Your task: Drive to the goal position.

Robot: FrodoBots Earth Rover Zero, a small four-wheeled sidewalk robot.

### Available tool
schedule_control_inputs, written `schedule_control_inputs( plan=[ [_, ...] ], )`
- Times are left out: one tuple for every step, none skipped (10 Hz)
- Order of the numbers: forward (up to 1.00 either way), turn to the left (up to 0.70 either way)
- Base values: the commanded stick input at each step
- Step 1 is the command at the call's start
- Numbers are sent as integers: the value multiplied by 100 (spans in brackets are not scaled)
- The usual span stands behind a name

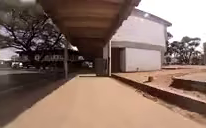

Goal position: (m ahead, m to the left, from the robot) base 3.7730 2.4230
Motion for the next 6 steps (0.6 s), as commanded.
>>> schedule_control_inputs(
  plan=[
    [50, 0],
    [50, 0],
    [50, 0],
    [50, 0],
    [50, 0],
    [50, 0]
  ],
)
